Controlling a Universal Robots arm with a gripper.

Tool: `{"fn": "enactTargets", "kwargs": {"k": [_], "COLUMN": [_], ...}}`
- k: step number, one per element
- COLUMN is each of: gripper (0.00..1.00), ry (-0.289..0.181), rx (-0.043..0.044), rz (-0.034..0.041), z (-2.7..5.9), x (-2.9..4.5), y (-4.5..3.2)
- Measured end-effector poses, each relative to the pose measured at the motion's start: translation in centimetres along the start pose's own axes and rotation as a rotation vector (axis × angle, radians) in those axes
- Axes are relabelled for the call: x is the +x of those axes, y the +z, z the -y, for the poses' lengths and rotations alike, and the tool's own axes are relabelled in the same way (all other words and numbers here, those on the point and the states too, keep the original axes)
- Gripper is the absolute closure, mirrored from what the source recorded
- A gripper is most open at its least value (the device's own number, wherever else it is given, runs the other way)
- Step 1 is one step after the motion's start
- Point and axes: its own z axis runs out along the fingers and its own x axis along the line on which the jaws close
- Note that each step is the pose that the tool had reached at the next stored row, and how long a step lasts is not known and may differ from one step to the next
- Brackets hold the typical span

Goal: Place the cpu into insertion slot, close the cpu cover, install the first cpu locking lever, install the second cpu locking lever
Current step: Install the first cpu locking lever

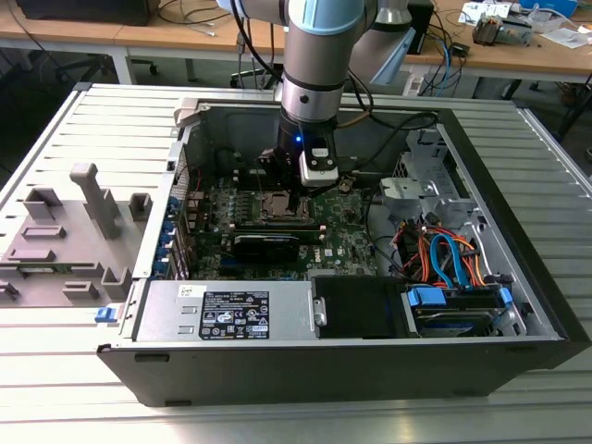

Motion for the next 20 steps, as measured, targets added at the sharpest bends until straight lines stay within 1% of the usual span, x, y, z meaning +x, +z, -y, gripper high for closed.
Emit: {"fn": "enactTargets", "kwargs": {"k": [20], "gripper": [0.89], "ry": [-0.030], "rx": [-0.0004], "rz": [0.0012], "z": [0.00], "x": [0.00], "y": [0.00]}}
